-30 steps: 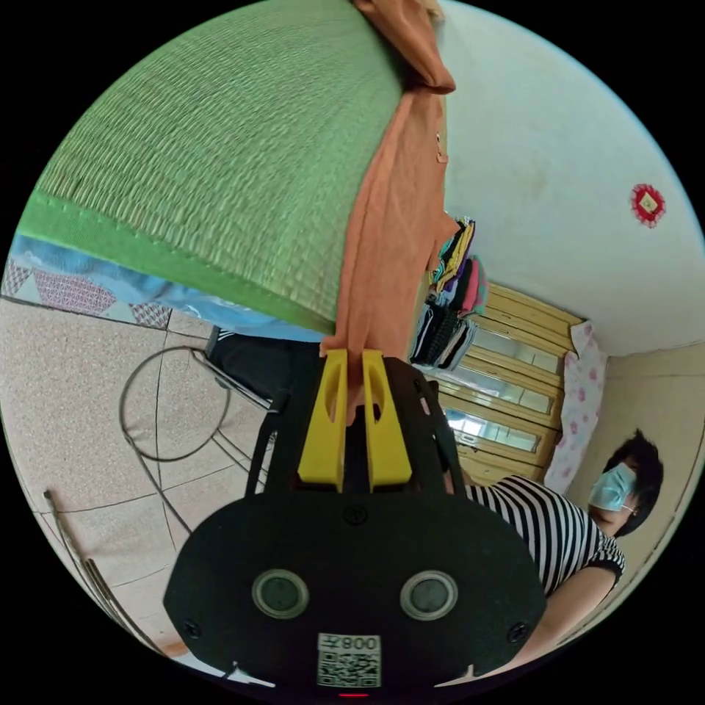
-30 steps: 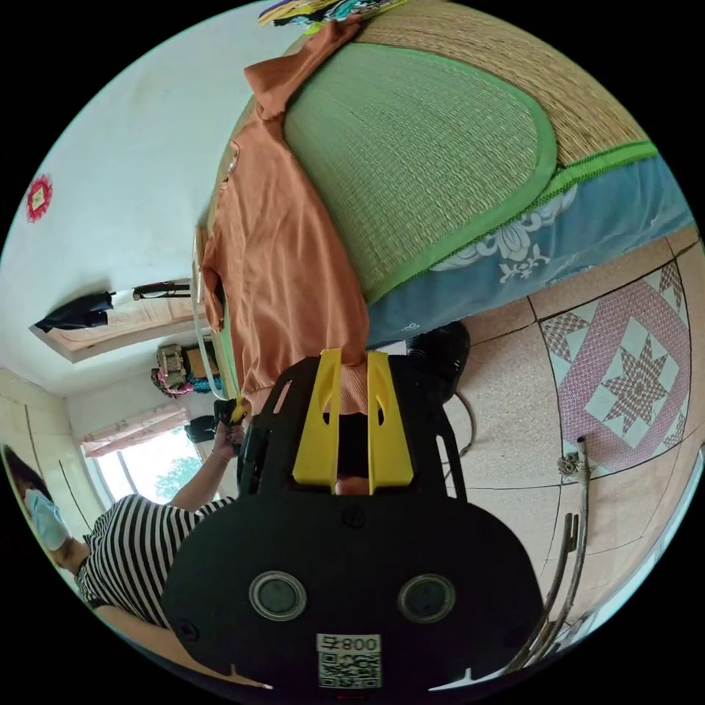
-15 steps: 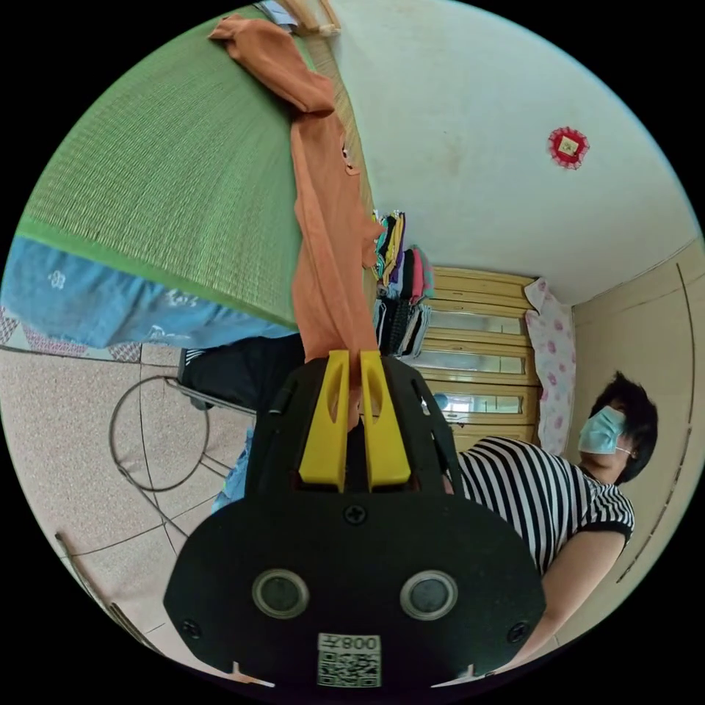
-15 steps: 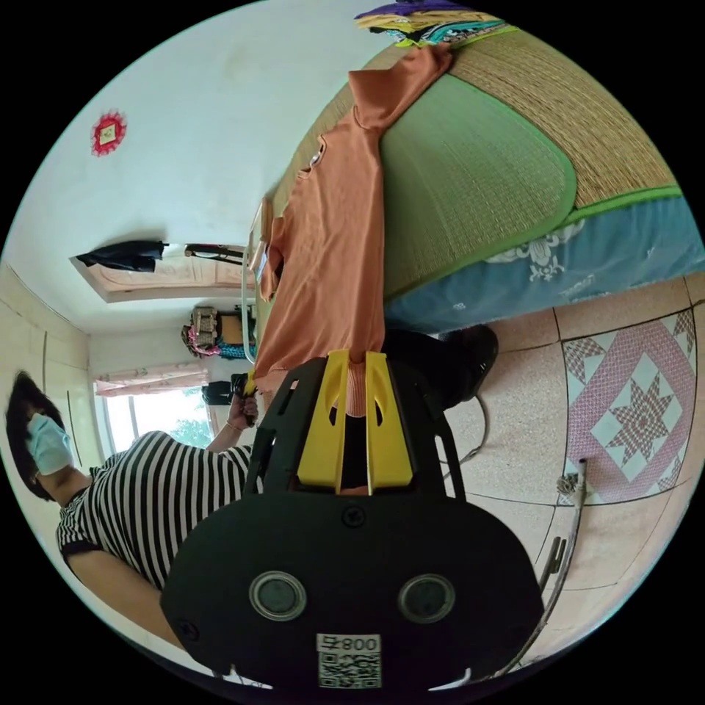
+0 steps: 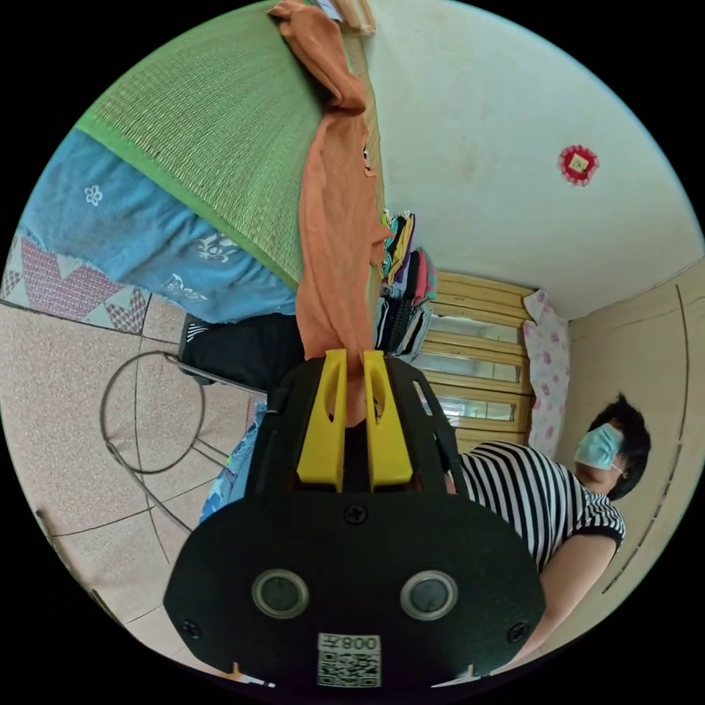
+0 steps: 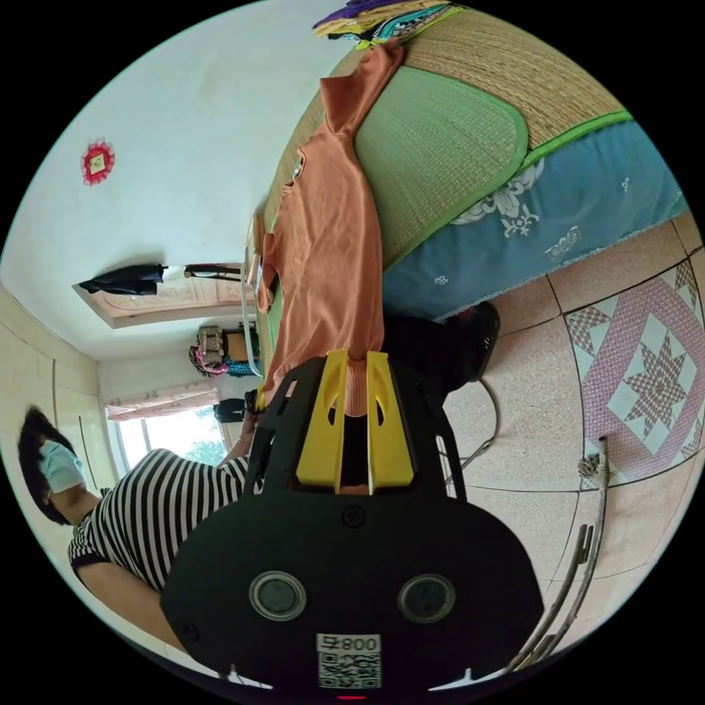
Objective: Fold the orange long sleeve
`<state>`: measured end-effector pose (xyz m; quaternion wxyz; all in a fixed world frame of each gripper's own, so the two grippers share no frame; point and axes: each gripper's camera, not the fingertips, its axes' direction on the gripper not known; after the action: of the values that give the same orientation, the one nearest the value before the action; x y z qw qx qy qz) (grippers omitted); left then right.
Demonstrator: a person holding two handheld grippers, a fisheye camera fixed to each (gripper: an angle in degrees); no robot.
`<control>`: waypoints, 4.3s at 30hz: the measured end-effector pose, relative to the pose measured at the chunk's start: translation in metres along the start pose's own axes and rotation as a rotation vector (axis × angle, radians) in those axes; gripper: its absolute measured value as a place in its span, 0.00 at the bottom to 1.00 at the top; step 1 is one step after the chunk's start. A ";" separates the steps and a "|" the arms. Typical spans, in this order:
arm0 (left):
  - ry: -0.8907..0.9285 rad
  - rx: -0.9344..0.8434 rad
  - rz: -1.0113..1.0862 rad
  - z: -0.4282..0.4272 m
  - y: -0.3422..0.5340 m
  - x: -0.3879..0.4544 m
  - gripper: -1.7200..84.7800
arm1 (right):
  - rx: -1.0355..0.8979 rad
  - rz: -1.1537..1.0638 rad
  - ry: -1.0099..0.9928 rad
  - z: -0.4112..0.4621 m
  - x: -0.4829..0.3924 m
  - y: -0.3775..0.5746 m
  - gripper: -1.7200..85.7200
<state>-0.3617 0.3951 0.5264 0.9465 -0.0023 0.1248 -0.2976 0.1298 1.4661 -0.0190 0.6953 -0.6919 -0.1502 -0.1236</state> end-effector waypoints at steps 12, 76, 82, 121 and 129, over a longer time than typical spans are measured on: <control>-0.126 0.136 -0.010 -0.063 -0.013 0.032 0.03 | 0.089 0.102 0.034 -0.010 0.030 -0.010 0.02; -1.038 0.404 -0.102 -0.365 -0.215 0.372 0.02 | 0.372 -0.039 0.660 0.001 -0.117 -0.546 0.09; -1.056 0.391 -0.109 -0.398 -0.203 0.402 0.02 | 0.511 -0.122 0.652 -0.032 -0.150 -0.506 0.03; -1.232 0.089 0.551 -0.241 -0.212 0.706 0.02 | 0.223 -0.689 0.913 0.199 -0.382 -0.670 0.02; -1.100 0.139 0.579 -0.265 -0.175 0.760 0.02 | 0.234 -0.715 0.785 0.198 -0.423 -0.680 0.02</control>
<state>0.0786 -0.1592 0.1053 0.9124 -0.0598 -0.4048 0.0082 -0.5267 1.6406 0.4492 0.6862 -0.4174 -0.1182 -0.5839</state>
